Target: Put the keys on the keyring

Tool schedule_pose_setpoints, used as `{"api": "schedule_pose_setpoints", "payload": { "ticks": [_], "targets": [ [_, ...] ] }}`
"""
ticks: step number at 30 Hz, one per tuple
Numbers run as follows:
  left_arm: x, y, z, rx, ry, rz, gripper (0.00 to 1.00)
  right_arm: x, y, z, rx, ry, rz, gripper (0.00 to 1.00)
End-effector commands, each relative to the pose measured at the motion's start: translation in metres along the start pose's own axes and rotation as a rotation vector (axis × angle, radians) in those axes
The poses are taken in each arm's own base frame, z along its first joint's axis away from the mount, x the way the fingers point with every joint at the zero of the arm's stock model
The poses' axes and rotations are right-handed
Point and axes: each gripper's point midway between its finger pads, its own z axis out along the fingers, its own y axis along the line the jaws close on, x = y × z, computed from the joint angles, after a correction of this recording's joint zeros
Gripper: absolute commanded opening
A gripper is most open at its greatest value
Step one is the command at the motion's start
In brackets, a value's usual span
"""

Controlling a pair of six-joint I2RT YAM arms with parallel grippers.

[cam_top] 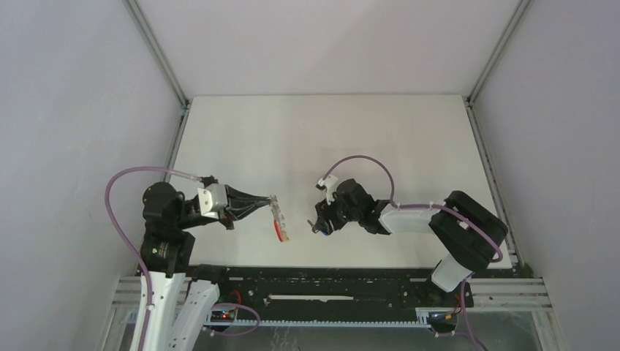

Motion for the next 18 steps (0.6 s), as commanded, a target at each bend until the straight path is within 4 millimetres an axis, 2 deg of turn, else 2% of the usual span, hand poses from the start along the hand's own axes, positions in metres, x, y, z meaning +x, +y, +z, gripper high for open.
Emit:
{"api": "schedule_pose_setpoints", "payload": {
  "ticks": [1,2,3,5,6,7,9,11,12,16,18],
  "targets": [
    [-0.015,-0.004,-0.002,0.008,-0.024,0.044,0.0,-0.049,0.011,-0.032,0.015,-0.14,-0.053,0.81],
    [-0.015,-0.004,-0.002,0.009,-0.025,0.044,0.0,-0.062,0.014,-0.044,0.017,-0.179,-0.072,0.97],
    [-0.016,-0.004,-0.002,0.01,-0.025,0.045,0.0,-0.083,0.02,-0.064,0.022,-0.247,-0.094,0.99],
    [-0.017,-0.005,-0.002,0.011,-0.028,0.049,0.0,-0.112,0.033,-0.1,0.019,-0.36,-0.125,1.0],
    [-0.018,-0.005,-0.002,0.012,-0.03,0.047,0.0,-0.125,0.038,-0.116,0.014,-0.432,-0.124,1.0],
    [-0.019,-0.005,-0.002,0.012,-0.033,0.043,0.0,-0.127,0.038,-0.125,0.021,-0.469,-0.093,1.0],
    [-0.021,-0.005,-0.002,0.014,-0.037,0.036,0.0,-0.118,0.033,-0.124,0.03,-0.476,-0.048,1.0],
    [-0.024,-0.005,-0.002,0.011,-0.043,0.032,0.0,-0.1,0.033,-0.109,-0.006,-0.334,-0.077,1.0],
    [-0.025,-0.005,-0.002,0.011,-0.046,0.029,0.0,-0.097,0.032,-0.105,-0.01,-0.281,-0.065,1.0],
    [-0.026,-0.004,-0.001,0.007,-0.05,0.016,0.0,-0.101,0.034,-0.108,-0.037,-0.304,0.003,1.0],
    [-0.027,-0.003,-0.001,0.005,-0.051,0.011,0.0,-0.114,0.02,-0.111,0.06,-0.384,0.12,1.0]
  ]
}}
